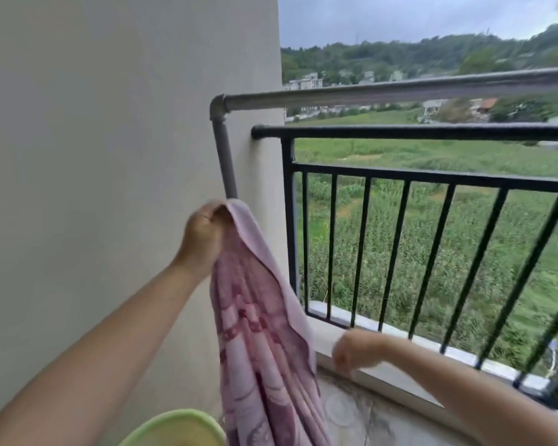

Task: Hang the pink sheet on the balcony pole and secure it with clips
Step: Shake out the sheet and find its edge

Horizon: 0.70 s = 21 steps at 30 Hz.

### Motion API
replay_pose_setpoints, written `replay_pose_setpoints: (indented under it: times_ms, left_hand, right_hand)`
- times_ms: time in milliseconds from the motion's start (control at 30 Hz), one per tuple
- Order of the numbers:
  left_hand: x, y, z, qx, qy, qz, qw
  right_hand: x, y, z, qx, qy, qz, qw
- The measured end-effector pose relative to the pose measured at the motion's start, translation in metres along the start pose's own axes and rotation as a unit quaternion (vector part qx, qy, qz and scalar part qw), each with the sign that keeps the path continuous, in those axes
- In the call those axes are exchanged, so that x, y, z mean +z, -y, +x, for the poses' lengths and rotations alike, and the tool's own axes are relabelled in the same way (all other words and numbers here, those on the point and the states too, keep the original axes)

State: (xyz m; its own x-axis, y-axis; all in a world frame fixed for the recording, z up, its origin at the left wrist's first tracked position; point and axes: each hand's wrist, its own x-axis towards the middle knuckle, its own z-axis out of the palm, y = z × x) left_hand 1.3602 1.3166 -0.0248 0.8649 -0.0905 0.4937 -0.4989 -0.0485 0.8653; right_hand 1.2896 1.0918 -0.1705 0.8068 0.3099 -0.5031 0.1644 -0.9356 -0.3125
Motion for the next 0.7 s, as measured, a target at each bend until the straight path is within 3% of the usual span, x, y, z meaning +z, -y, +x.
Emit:
replay_pose_setpoints:
  times_ms: [67, 133, 200, 267, 333, 400, 500, 533, 600, 667, 700]
  left_hand:
    - [-0.015, -0.004, 0.005, -0.018, -0.025, -0.005, 1.0]
    - [-0.019, -0.008, -0.001, -0.024, 0.023, 0.019, 0.999]
    - [-0.016, -0.009, -0.013, -0.029, 0.106, 0.039, 0.993]
    - [-0.013, -0.01, -0.022, -0.045, 0.168, 0.032, 0.984]
    - [-0.018, -0.016, -0.027, -0.059, 0.205, 0.007, 0.977]
    - [-0.03, -0.022, -0.029, -0.052, 0.188, 0.009, 0.981]
    - [-0.066, -0.009, -0.026, -0.033, 0.134, 0.168, 0.976]
    - [-0.077, -0.001, -0.028, -0.034, 0.159, 0.263, 0.951]
    - [-0.085, 0.023, -0.037, -0.079, 0.287, 0.436, 0.849]
    - [-0.07, 0.055, -0.05, -0.131, 0.41, 0.506, 0.748]
    - [-0.057, 0.073, -0.055, -0.148, 0.428, 0.508, 0.732]
  right_hand:
    - [0.036, -0.008, 0.01, 0.016, -0.004, 0.056, 0.998]
    - [0.043, 0.002, 0.017, -0.01, -0.094, 0.156, 0.983]
    - [0.026, 0.024, 0.026, -0.043, -0.243, 0.29, 0.925]
    - [0.0, 0.044, 0.038, -0.092, -0.277, 0.392, 0.872]
    - [-0.02, 0.063, 0.051, -0.117, -0.188, 0.35, 0.91]
    - [-0.026, 0.07, 0.059, -0.097, -0.136, 0.236, 0.957]
    - [-0.048, 0.051, 0.043, -0.016, -0.22, 0.241, 0.945]
    - [-0.057, 0.039, 0.033, 0.002, -0.278, 0.291, 0.916]
    - [-0.079, 0.018, 0.0, 0.01, -0.376, 0.414, 0.829]
    - [-0.103, 0.004, -0.042, -0.009, -0.47, 0.447, 0.761]
    - [-0.115, -0.004, -0.061, -0.013, -0.517, 0.438, 0.736]
